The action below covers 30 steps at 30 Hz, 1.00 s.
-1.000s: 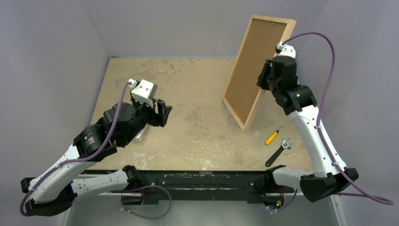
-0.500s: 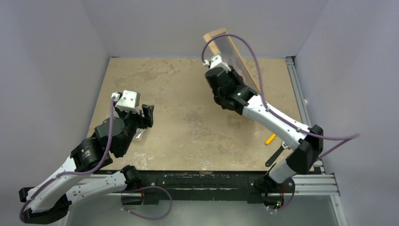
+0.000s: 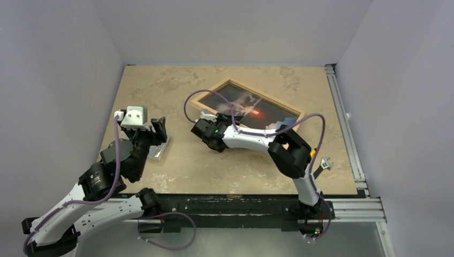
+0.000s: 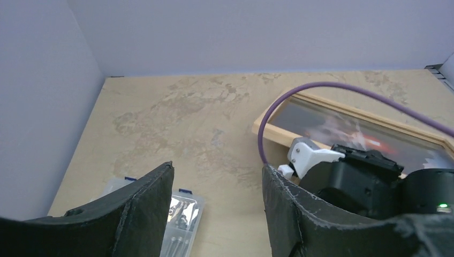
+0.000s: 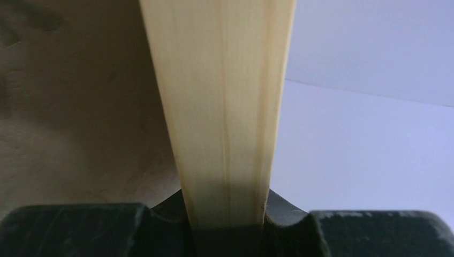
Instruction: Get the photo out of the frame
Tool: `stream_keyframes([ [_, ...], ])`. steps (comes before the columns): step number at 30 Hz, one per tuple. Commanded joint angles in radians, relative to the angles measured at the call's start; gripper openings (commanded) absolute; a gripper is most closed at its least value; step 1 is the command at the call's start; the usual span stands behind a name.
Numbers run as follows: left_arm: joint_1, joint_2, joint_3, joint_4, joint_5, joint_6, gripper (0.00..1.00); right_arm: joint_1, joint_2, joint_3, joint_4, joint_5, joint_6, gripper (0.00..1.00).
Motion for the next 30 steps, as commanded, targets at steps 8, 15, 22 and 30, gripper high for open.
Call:
stream_keyframes([
  [8, 0.014, 0.019, -0.010, 0.034, -0.005, 0.018, 0.59, -0.016, 0.187, 0.017, -0.107, 0.077, 0.301, 0.00],
  [15, 0.028, 0.043, -0.004, 0.020, 0.023, -0.004, 0.58, -0.060, 0.194, -0.060, 0.019, 0.049, 0.255, 0.00],
  [22, 0.047, 0.057, -0.005, 0.017, 0.048, -0.014, 0.58, -0.088, 0.190, -0.105, 0.170, 0.008, 0.154, 0.00],
  [30, 0.071, 0.084, -0.002, 0.009, 0.078, -0.024, 0.58, -0.091, 0.155, -0.104, 0.103, -0.159, 0.210, 0.37],
])
